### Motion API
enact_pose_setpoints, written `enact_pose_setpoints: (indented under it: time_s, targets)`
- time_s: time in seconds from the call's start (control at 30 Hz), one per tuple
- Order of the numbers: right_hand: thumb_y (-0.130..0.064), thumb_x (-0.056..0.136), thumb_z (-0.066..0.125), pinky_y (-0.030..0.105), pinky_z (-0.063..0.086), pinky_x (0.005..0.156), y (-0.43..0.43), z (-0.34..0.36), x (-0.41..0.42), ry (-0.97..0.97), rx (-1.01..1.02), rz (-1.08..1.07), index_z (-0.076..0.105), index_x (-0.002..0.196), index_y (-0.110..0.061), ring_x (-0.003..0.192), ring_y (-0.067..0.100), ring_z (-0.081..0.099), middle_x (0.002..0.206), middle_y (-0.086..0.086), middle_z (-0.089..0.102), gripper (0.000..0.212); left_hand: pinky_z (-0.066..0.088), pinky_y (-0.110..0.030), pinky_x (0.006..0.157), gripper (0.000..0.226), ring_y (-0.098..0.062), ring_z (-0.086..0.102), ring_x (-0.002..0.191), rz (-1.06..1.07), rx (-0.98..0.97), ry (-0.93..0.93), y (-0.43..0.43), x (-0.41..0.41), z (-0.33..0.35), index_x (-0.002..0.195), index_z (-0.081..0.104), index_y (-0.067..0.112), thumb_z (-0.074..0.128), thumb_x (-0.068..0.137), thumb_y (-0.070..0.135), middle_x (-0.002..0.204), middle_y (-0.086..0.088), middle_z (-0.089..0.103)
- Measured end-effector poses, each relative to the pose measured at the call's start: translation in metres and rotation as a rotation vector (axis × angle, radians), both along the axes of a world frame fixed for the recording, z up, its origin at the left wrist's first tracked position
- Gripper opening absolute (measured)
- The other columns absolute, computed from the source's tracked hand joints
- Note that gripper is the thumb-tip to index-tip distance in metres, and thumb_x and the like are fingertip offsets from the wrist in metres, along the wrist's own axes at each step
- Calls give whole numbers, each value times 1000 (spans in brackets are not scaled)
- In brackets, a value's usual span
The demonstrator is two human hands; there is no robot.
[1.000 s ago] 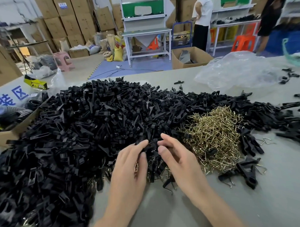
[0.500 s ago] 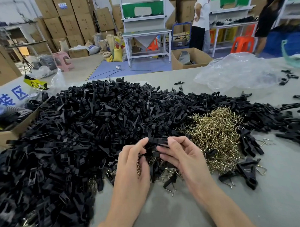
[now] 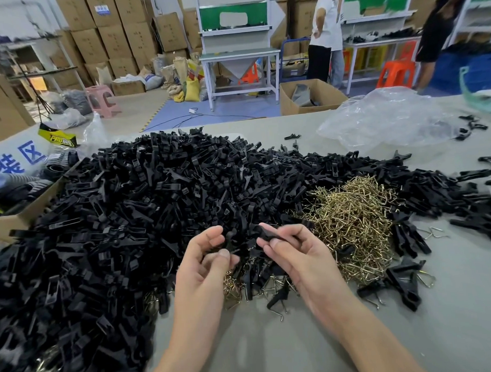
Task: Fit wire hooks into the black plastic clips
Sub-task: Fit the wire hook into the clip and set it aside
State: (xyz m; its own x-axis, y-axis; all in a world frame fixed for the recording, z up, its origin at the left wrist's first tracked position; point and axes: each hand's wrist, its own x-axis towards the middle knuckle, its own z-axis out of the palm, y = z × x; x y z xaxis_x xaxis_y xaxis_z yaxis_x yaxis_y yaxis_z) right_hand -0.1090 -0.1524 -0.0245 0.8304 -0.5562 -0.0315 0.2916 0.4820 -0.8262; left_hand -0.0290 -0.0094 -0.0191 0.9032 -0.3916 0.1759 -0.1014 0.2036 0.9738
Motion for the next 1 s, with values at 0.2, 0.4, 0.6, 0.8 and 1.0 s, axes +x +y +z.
enact_pose_setpoints:
  time_s: [0.2, 0.4, 0.6, 0.8, 1.0]
  targets:
    - [3, 95, 60, 21, 55, 91, 6, 1, 1, 43, -166, 43, 80, 105, -20, 110, 21, 71, 113, 7, 76, 31, 56, -20, 83, 31, -25, 72, 101, -160, -132, 220, -7, -5, -1, 108, 76, 30, 62, 86, 12, 106, -12, 75]
    - [-8, 96, 65, 20, 53, 95, 11, 1, -1, 83, -261, 124, 78, 111, -22, 112, 18, 70, 115, 4, 76, 25, 57, -22, 80, 31, -22, 72, 103, -126, -56, 181, -4, -5, -1, 110, 74, 35, 62, 93, 12, 109, -4, 75]
    - [-23, 85, 77, 21, 54, 93, 5, 2, -3, 96, -284, 125, 77, 112, -30, 115, 18, 68, 117, 0, 75, 28, 52, -29, 96, 33, -9, 68, 111, -127, 22, 56, -1, -7, 3, 109, 72, 44, 67, 78, 35, 114, 8, 74]
    - [-11, 87, 76, 29, 52, 97, 2, -5, -2, 182, -368, 157, 67, 125, -45, 117, 15, 65, 119, -4, 72, 52, 54, -21, 89, 28, -13, 71, 105, -123, -9, 57, -3, -9, 5, 104, 75, 38, 68, 79, 29, 108, 3, 76]
    - [-22, 77, 79, 37, 49, 107, 2, -5, -3, 158, -274, 132, 72, 119, -38, 120, 22, 65, 125, 6, 68, 46, 53, -13, 77, 21, -13, 71, 88, -74, 32, 33, -3, -11, 5, 102, 75, 37, 68, 86, 24, 89, -12, 76]
